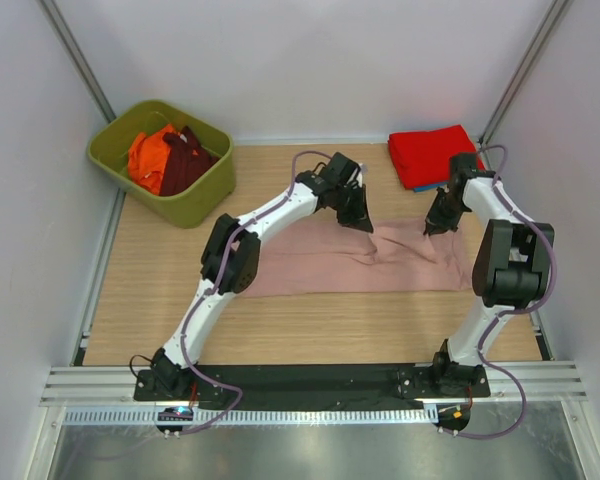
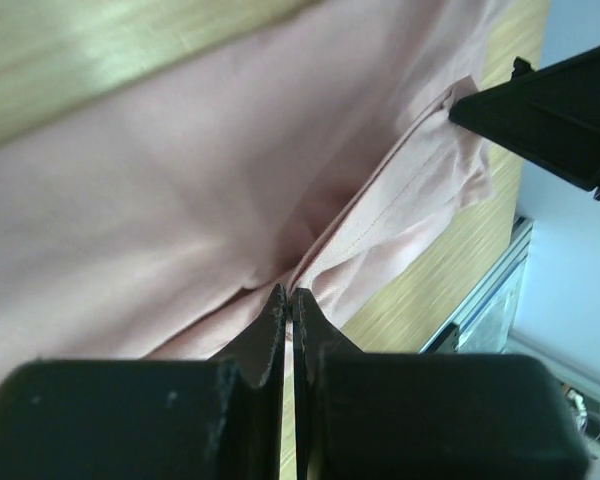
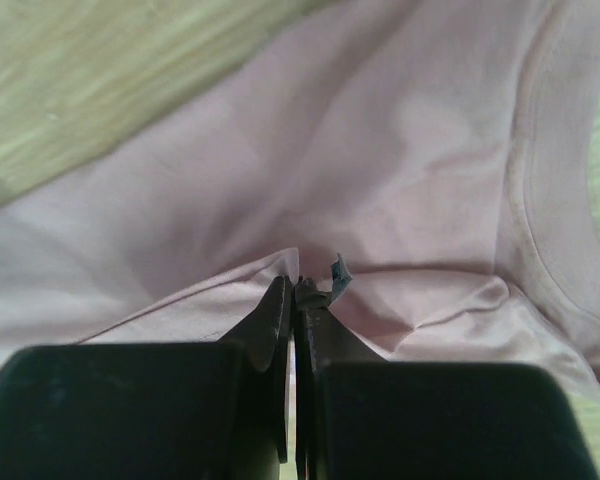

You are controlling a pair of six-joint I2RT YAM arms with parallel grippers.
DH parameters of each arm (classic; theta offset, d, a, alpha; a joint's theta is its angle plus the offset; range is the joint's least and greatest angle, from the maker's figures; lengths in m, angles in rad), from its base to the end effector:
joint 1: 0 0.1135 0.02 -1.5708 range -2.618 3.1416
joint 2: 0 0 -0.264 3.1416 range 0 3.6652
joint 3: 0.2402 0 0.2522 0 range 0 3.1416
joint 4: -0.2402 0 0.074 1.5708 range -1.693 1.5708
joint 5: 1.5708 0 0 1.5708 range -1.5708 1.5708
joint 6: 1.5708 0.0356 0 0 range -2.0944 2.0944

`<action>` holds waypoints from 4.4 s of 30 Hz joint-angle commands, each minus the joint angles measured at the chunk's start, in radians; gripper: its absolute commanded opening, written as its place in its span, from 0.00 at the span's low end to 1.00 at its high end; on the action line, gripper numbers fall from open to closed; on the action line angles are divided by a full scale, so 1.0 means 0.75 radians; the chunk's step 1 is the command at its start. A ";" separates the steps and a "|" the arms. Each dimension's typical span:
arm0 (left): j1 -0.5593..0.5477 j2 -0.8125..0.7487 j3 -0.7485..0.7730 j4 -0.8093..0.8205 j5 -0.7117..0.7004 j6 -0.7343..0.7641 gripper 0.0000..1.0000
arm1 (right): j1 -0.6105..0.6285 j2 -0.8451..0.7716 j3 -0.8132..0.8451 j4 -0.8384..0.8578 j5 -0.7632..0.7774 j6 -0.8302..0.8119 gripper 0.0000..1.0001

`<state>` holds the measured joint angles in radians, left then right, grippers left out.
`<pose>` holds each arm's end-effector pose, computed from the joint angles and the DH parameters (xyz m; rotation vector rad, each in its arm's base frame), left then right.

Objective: Fold and stack the t-shirts
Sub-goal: Fold the tshirt

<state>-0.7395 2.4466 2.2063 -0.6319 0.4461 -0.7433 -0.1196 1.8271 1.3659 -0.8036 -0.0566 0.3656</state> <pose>0.3910 -0.3774 0.2013 0.2179 2.7001 -1.1157 0.3636 -0.0417 0.2091 0.6707 2.7616 0.1336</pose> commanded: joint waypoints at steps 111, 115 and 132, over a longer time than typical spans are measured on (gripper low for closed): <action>0.289 -1.561 -1.146 -0.577 -0.840 0.418 0.48 | 1.432 0.020 0.260 -0.429 0.466 0.643 0.72; 0.289 -1.487 -1.146 -0.552 -0.740 0.422 0.48 | 1.144 -0.024 0.312 -0.524 0.538 0.731 0.81; 0.287 -1.554 -1.191 -0.593 -0.746 0.492 0.48 | 0.380 0.051 0.173 -0.401 0.755 0.816 0.92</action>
<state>-0.5217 1.3170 1.3193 -1.0752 -0.1081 -0.4072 0.1665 1.8469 1.5143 -1.1503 0.4488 0.9867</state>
